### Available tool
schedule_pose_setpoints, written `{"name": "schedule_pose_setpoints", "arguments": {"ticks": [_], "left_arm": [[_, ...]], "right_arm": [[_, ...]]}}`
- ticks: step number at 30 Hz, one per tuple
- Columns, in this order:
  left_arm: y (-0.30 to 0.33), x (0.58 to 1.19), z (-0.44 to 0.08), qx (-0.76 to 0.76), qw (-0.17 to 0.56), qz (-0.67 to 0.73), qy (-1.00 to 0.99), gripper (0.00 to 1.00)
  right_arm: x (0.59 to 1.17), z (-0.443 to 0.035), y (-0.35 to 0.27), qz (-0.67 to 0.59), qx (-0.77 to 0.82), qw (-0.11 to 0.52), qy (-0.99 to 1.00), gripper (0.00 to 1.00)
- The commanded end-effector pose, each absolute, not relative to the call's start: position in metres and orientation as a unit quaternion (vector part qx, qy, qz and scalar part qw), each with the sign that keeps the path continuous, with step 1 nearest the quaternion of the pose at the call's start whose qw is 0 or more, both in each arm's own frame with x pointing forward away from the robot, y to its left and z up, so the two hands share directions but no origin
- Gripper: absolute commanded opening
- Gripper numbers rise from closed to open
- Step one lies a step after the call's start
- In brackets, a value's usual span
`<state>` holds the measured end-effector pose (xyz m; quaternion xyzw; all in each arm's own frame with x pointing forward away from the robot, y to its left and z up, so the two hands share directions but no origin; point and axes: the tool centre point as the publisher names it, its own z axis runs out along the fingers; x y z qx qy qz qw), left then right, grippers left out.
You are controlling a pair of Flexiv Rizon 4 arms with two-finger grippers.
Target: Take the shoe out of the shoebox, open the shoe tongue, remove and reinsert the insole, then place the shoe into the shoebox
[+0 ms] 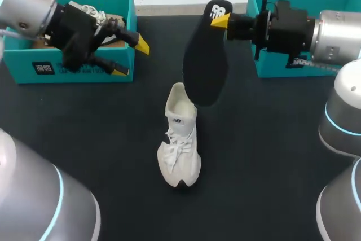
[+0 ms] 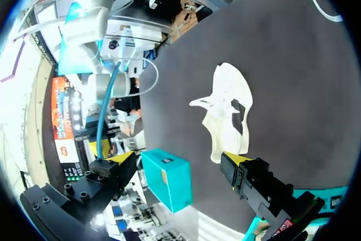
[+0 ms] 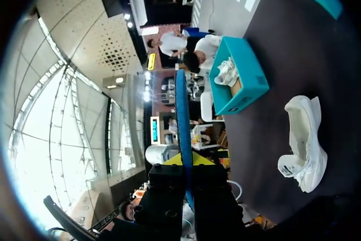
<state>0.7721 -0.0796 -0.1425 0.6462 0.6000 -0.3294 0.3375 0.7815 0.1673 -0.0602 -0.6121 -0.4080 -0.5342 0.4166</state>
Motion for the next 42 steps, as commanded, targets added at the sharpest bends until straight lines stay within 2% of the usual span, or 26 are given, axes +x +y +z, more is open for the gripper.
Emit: {"name": "schedule_pose_setpoints", "arguments": {"ticks": [1,12,20,40,42], "left_arm": [[-0.076,0.765,-0.146,0.561,0.462,-0.439,0.529,1.00],[-0.076,0.765,-0.146,0.561,0.462,-0.439,0.529,1.00],[-0.086,0.761,-0.154,0.550,0.491,-0.457,0.498,1.00],[-0.129,0.760,-0.123,0.532,0.525,-0.501,0.437,1.00],[-0.136,0.760,-0.123,0.532,0.523,-0.506,0.433,0.98]], "right_arm": [[0.793,-0.060,0.195,-0.530,-0.618,0.412,-0.409,0.00],[0.793,-0.060,0.195,-0.530,-0.618,0.412,-0.409,0.00],[0.797,-0.080,0.207,-0.510,-0.620,0.443,-0.399,0.00],[0.807,-0.116,0.257,-0.486,-0.619,0.478,-0.390,0.00],[0.807,-0.117,0.262,-0.484,-0.617,0.482,-0.391,0.00]]}}
